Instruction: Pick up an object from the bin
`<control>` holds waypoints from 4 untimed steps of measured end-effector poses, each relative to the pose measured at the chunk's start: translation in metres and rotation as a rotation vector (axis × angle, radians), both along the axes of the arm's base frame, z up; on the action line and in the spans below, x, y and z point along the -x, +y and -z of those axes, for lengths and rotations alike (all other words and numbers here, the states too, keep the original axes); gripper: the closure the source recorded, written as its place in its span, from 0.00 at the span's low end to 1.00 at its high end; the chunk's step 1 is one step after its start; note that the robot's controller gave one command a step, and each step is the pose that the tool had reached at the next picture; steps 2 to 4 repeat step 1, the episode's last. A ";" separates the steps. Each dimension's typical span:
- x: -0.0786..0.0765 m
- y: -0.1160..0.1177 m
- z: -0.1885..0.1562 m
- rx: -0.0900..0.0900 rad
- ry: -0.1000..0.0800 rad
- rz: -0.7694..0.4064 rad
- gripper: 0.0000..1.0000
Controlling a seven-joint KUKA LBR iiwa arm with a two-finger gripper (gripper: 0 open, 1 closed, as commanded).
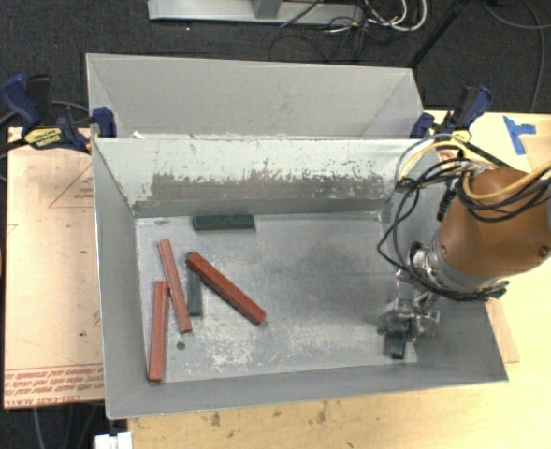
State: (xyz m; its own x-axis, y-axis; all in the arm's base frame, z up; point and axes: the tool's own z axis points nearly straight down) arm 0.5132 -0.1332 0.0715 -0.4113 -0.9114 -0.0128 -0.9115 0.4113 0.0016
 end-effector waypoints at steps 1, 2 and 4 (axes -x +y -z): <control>-0.002 0.001 -0.098 0.012 -0.005 0.003 1.00; -0.002 0.001 -0.098 0.012 -0.005 0.003 1.00; -0.002 0.001 -0.098 0.012 -0.005 0.003 1.00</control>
Offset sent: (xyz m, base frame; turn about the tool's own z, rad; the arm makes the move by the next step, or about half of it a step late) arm 0.0001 0.0001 0.0940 0.0000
